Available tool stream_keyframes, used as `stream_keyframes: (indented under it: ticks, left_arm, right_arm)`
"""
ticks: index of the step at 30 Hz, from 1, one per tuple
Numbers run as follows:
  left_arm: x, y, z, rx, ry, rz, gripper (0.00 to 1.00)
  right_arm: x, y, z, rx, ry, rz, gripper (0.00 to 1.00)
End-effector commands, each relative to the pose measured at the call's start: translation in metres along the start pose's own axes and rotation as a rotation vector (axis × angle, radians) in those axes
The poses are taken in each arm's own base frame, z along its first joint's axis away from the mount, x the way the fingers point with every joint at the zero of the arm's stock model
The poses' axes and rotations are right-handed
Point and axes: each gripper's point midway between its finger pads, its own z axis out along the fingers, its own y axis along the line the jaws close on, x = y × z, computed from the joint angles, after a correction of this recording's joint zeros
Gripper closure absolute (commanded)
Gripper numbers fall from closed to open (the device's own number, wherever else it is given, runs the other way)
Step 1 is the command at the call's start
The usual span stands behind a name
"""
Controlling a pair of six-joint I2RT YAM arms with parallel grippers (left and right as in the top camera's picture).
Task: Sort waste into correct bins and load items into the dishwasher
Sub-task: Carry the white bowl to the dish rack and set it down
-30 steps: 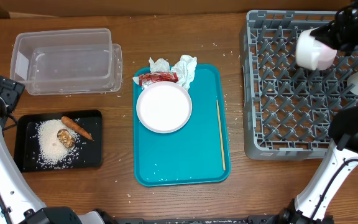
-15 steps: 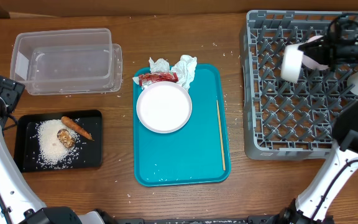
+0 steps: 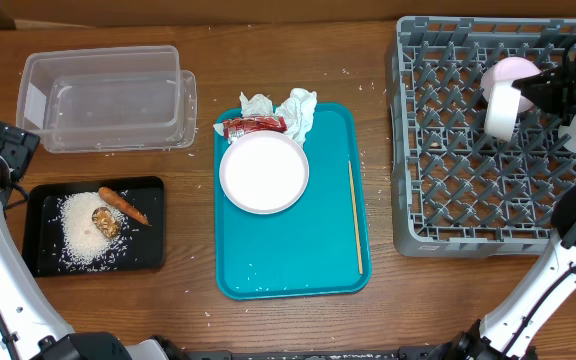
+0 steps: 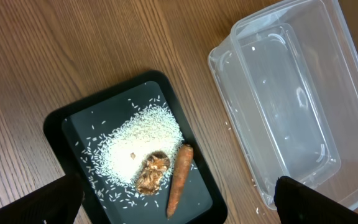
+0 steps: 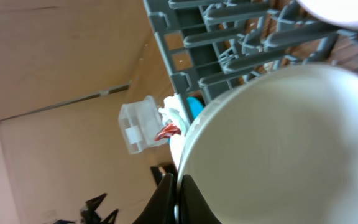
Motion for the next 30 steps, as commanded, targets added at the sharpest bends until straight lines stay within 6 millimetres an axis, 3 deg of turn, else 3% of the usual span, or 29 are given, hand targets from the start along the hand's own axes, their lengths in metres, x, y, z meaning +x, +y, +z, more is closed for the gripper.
stream_keyframes:
  ticks: [1,4,7,11,16,21,27,30]
  left_arm:
    - [0.001,-0.001,0.002,-0.002,0.007,-0.011,0.00]
    - [0.001,-0.001,0.002,-0.002,0.007,-0.011,0.00]
    - [0.001,-0.001,0.002,-0.002,0.007,-0.011,0.00]
    - [0.001,-0.001,0.002,-0.002,0.007,-0.011,0.00]
    - [0.001,-0.001,0.002,-0.002,0.007,-0.011,0.00]
    - [0.001,-0.001,0.002,-0.002,0.007,-0.011,0.00]
    - [0.001,-0.001,0.002,-0.002,0.007,-0.011,0.00]
    - [0.001,-0.001,0.002,-0.002,0.007,-0.011,0.00]
  right_arm:
    - [0.006,0.038,-0.002,-0.153,-0.001,-0.042,0.96]
    - [0.008,0.050,0.002,-0.207,0.010,-0.054,0.96]
    - [0.012,0.048,0.013,-0.170,0.033,-0.064,0.96]
    - [0.019,0.030,0.030,-0.049,0.072,-0.059,0.96]
    - [0.026,0.008,0.039,-0.037,0.111,0.030,0.96]
    - [0.022,-0.014,0.023,-0.044,0.085,0.099,0.96]
    - [0.011,-0.014,-0.014,-0.054,-0.007,0.085,0.96]
    - [0.009,-0.016,-0.021,-0.038,-0.025,0.074,0.93]
